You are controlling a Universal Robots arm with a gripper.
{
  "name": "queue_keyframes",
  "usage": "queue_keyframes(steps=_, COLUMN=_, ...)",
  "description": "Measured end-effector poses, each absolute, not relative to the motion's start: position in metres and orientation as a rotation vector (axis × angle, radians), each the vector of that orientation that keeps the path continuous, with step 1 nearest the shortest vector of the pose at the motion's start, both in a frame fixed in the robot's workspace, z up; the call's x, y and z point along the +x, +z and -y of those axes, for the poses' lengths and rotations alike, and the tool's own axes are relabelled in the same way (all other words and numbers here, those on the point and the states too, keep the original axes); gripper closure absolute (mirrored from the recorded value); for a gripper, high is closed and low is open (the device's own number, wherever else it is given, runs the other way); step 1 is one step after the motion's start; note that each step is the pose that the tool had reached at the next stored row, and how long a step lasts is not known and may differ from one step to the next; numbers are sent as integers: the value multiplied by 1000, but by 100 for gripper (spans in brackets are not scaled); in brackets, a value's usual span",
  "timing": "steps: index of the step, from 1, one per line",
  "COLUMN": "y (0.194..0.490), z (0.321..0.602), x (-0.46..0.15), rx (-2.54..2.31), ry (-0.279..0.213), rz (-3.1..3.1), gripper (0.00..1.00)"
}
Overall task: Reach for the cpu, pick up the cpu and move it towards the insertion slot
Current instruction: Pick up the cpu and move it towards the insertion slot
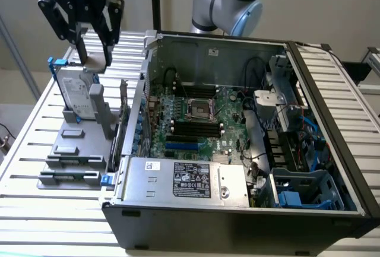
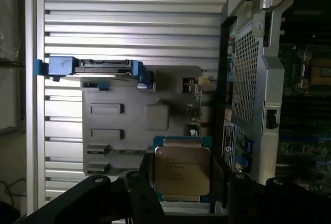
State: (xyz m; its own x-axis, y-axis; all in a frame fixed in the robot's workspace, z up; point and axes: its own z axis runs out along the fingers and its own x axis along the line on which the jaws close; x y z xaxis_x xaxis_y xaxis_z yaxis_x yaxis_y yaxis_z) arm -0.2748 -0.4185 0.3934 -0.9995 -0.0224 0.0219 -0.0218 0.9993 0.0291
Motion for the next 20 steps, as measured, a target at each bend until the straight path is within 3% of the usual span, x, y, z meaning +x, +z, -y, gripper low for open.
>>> queue_keyframes(steps=20, y=401, z=419, x=-184, rx=35, ry=-115, rz=3117, gripper=45)
